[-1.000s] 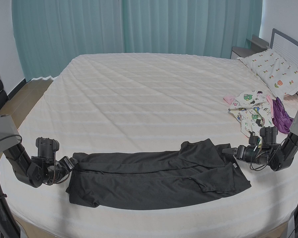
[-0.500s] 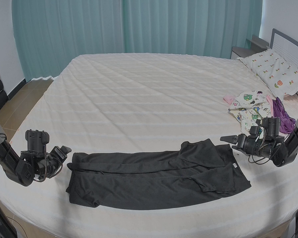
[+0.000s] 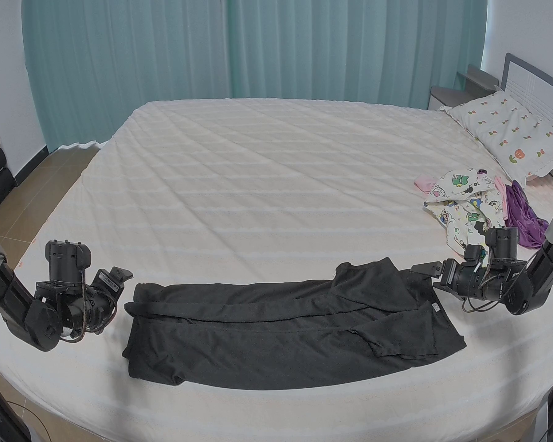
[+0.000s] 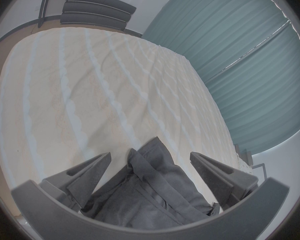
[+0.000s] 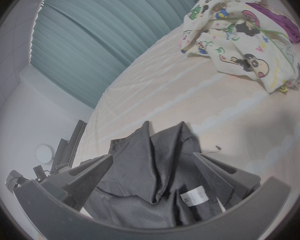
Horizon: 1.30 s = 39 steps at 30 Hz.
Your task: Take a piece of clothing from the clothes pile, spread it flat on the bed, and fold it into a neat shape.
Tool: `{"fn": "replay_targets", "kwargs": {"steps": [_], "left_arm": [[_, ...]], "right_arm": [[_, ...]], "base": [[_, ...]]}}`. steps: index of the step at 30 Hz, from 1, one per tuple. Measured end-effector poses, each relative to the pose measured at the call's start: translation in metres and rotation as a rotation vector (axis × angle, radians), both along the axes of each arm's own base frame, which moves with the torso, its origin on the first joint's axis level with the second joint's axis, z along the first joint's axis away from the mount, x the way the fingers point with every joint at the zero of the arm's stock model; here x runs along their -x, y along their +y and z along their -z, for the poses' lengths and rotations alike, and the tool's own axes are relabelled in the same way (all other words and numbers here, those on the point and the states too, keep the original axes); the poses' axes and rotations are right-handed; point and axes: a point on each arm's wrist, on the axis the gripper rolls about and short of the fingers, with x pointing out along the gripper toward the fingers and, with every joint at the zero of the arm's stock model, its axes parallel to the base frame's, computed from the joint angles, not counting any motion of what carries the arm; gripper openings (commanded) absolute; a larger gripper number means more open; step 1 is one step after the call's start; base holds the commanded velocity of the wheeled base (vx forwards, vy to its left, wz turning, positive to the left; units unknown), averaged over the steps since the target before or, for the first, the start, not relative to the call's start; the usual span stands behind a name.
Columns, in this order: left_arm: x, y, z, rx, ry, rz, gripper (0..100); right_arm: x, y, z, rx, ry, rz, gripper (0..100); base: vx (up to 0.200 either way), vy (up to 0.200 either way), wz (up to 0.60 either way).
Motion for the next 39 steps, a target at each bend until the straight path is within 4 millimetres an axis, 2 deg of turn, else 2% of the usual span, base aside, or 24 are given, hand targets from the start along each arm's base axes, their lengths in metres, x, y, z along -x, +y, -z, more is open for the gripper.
{"fn": "replay_targets", "kwargs": {"steps": [7, 16, 17, 29, 39], "left_arm": [[0.002, -0.010, 0.001, 0.025, 0.002, 0.020, 100], [0.003, -0.013, 0.002, 0.028, 0.009, 0.028, 100], [0.003, -0.013, 0.002, 0.028, 0.009, 0.028, 100], [0.003, -0.013, 0.003, 0.028, 0.011, 0.028, 100], [0.003, -0.014, 0.004, 0.028, 0.019, 0.029, 100]], "right_arm": [[0.004, -0.003, 0.007, -0.002, 0.031, 0.007, 100], [-0.009, 0.007, 0.018, -0.009, 0.044, -0.015, 100], [-0.010, 0.008, 0.019, -0.012, 0.045, -0.016, 0], [-0.018, 0.004, 0.024, -0.038, 0.062, 0.013, 0], [-0.016, -0.018, 0.022, -0.046, 0.056, 0.068, 0]], "base": [[0.000, 0.000, 0.00], [0.000, 0.000, 0.00], [0.000, 0.000, 0.00], [0.000, 0.000, 0.00], [0.000, 0.000, 0.00]]}}
